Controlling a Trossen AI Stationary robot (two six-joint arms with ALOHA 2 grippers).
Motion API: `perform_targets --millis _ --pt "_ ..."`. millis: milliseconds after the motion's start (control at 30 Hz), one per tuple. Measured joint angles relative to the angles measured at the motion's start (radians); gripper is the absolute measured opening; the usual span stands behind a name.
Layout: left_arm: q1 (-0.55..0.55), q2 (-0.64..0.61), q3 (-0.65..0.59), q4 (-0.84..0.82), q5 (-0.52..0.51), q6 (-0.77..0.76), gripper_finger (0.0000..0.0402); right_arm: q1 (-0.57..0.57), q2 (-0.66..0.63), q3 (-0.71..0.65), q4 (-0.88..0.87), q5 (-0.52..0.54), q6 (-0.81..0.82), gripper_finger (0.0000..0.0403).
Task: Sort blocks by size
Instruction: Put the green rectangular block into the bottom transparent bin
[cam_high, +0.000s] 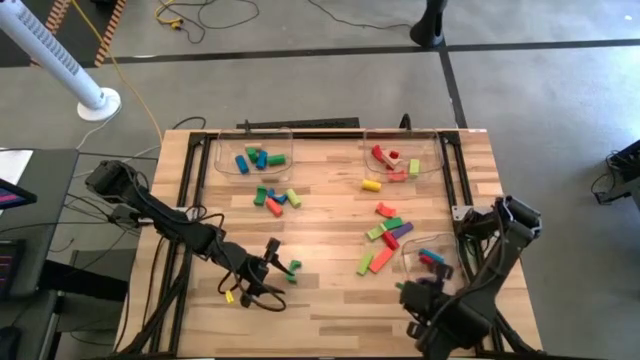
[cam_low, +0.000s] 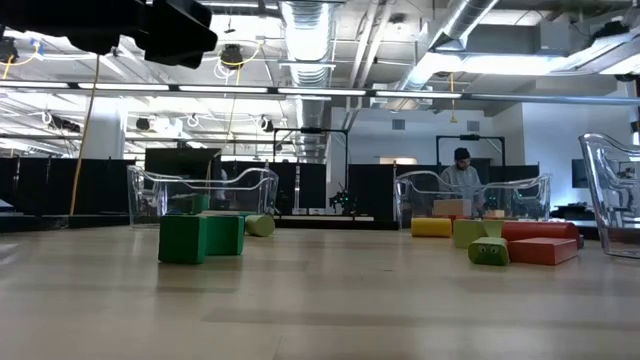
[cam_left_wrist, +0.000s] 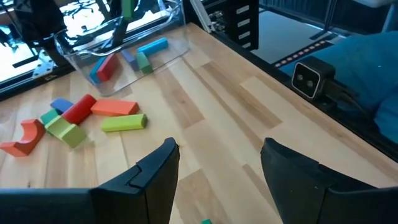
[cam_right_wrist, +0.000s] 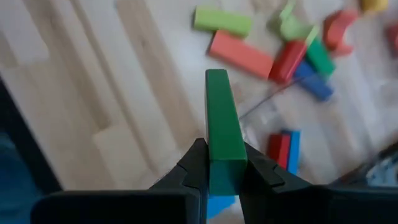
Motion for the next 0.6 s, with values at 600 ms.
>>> perform_targets --millis 600 --pt "0.0 0.0 0.0 -0.003 -0.003 -0.012 0.0217 0.138 0.0 0.0 0.001 -0.311 0.312 0.0081"
